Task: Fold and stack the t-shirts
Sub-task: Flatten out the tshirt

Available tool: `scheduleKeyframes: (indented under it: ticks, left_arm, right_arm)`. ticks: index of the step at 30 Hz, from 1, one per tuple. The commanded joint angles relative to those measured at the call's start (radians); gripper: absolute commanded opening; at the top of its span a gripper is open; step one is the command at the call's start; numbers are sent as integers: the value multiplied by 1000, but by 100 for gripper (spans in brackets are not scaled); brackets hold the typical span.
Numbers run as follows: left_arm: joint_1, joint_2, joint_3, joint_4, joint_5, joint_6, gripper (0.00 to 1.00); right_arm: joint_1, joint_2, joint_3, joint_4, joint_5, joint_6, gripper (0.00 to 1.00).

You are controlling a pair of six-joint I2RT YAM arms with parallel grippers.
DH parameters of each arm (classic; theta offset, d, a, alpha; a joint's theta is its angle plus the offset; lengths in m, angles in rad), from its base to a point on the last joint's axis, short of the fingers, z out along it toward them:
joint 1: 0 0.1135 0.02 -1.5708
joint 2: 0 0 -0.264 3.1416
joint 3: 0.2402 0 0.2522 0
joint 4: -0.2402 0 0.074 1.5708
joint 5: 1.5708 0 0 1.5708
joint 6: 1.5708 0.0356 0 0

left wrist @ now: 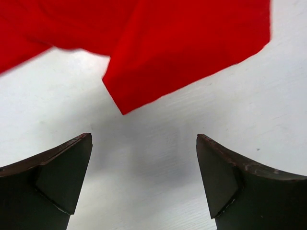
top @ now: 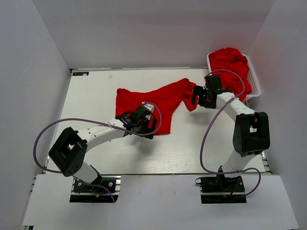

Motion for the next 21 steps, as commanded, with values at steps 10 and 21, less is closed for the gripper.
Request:
scheduleKeyframes:
  ticks: [10,21]
  left_arm:
    - [31,117,-94,241,-9,-96,99]
    - [51,232,-61,230,6,-87,41]
  right_arm:
    - [-5,-64,-8,7,46,-11,90]
    - [-5,-92,-13,-10,72,-13,90]
